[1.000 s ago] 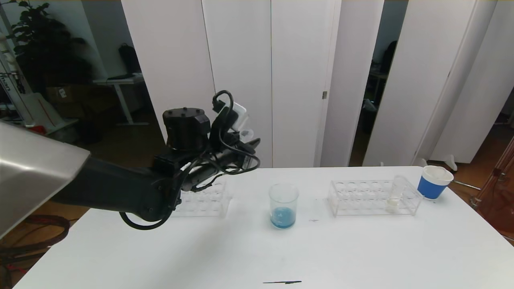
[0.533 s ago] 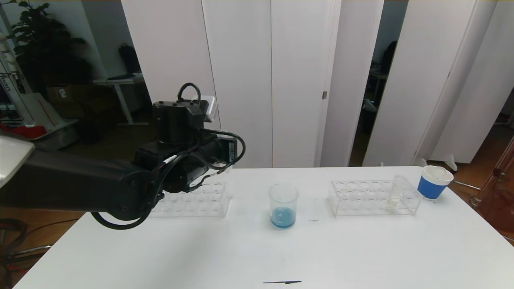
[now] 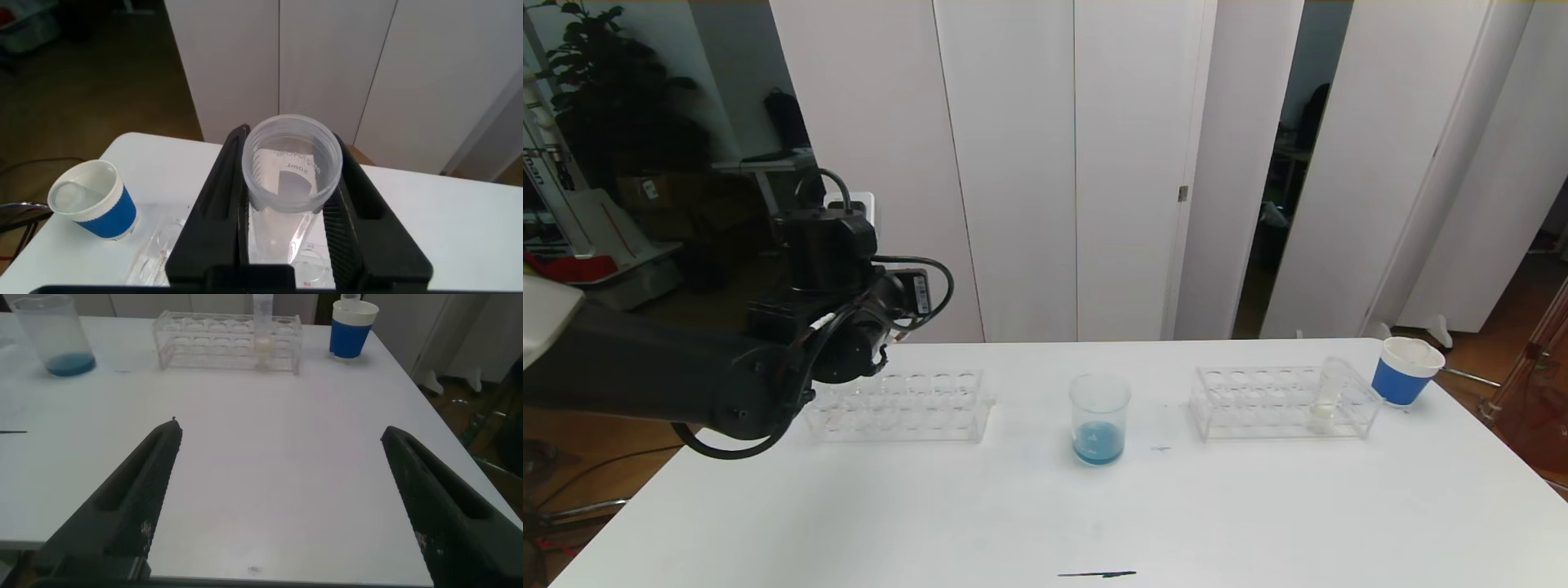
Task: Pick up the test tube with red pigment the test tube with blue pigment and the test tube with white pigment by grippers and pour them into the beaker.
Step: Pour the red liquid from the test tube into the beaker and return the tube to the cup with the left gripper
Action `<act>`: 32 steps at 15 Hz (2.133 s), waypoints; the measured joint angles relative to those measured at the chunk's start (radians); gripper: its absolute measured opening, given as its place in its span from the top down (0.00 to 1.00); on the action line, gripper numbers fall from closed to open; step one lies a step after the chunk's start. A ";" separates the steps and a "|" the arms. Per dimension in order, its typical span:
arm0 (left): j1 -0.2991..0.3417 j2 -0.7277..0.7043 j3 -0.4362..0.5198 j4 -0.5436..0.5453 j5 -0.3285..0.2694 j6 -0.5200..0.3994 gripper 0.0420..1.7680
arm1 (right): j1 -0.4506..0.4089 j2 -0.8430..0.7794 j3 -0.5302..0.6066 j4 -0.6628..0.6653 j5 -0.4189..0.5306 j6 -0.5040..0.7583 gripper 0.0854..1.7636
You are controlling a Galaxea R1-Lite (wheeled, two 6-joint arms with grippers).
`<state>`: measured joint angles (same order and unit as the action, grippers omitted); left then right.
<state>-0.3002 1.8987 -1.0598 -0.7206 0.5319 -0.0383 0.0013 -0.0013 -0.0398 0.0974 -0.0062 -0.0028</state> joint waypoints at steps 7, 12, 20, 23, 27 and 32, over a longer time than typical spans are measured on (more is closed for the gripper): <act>0.261 0.087 -0.055 -0.272 -0.003 0.116 0.68 | 0.000 0.000 0.000 0.001 0.000 0.000 0.01; 0.357 0.217 -0.086 -0.453 -0.010 0.180 0.68 | 0.000 0.000 0.000 0.000 0.000 0.000 0.01; 0.414 0.378 -0.099 -0.493 -0.049 0.177 0.68 | 0.000 0.000 0.000 0.000 0.000 0.000 0.01; 0.436 0.406 -0.093 -0.488 -0.049 0.169 0.68 | 0.000 0.000 0.000 0.000 0.000 0.000 0.01; 0.447 0.413 -0.061 -0.458 -0.052 0.165 0.68 | 0.000 0.000 0.000 0.000 0.000 0.000 0.01; 0.444 0.410 -0.055 -0.438 -0.093 0.169 0.68 | 0.000 0.000 0.000 0.000 0.000 0.000 0.01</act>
<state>0.1443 2.3087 -1.1147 -1.1583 0.4387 0.1302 0.0013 -0.0013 -0.0402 0.0977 -0.0062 -0.0023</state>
